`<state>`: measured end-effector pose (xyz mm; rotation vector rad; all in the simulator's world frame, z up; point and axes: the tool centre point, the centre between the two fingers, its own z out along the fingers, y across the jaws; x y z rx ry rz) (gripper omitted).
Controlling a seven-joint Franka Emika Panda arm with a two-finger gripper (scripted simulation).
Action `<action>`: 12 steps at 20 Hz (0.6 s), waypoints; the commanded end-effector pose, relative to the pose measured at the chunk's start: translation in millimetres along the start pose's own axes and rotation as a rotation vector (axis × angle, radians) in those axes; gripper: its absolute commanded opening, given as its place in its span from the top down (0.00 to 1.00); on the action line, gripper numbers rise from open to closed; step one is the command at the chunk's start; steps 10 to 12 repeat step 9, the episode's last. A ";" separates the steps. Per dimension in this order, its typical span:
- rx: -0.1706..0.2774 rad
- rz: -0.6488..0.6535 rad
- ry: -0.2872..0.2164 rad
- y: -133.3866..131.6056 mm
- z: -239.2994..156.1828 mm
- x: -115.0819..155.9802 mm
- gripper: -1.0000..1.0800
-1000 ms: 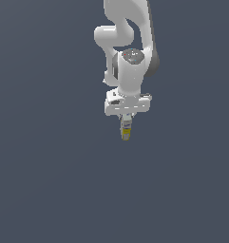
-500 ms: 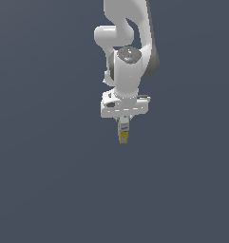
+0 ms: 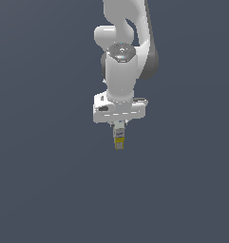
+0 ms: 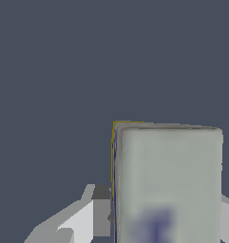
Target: Pick up the object and move it to a goal position.
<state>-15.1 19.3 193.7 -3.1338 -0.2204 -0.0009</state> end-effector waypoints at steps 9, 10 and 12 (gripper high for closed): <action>0.000 -0.001 0.000 9.6 -8.6 15.8 1.00; 0.000 -0.001 0.000 9.6 -8.6 15.8 1.00; 0.000 -0.001 0.000 9.6 -8.6 15.8 1.00</action>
